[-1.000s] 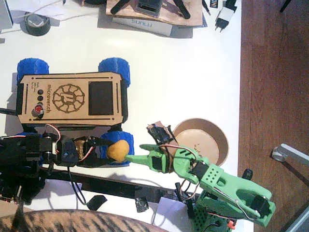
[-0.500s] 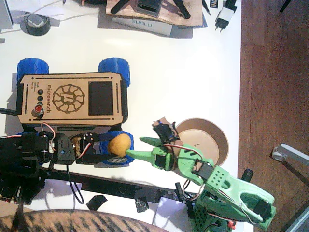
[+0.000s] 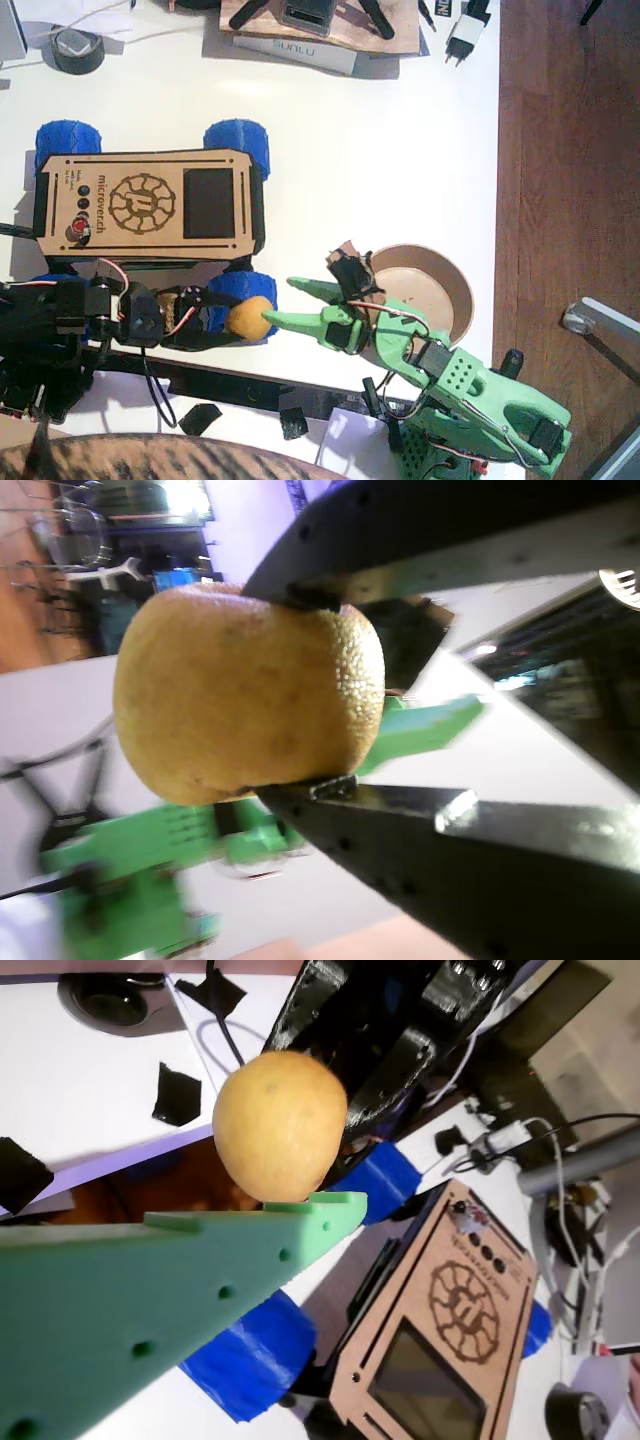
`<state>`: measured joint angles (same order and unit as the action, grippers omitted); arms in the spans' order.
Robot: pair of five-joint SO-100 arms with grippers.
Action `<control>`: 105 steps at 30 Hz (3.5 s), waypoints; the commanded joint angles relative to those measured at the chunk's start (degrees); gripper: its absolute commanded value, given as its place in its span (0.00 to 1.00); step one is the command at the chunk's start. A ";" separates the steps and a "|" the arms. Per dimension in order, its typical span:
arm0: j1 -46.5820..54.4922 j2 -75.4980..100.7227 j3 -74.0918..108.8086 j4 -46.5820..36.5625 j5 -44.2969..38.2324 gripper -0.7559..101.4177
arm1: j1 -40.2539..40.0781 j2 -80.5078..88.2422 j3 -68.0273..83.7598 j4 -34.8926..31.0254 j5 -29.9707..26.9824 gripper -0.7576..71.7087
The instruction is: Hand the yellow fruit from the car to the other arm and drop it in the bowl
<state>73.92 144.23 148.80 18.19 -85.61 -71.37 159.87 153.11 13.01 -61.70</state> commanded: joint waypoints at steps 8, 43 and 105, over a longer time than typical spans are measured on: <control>0.44 0.62 -2.11 -1.41 -0.44 0.01 | 0.53 -12.13 -8.70 -6.42 0.35 0.45; 0.44 -0.70 -2.11 -0.79 -0.44 0.01 | -4.22 -27.33 -14.24 -10.90 10.63 0.47; 0.44 -0.70 -2.11 -0.70 -0.44 0.01 | -3.87 -18.98 -4.39 6.33 12.66 0.51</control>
<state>73.92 143.26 148.80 18.19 -85.61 -75.94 139.66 148.45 18.98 -48.25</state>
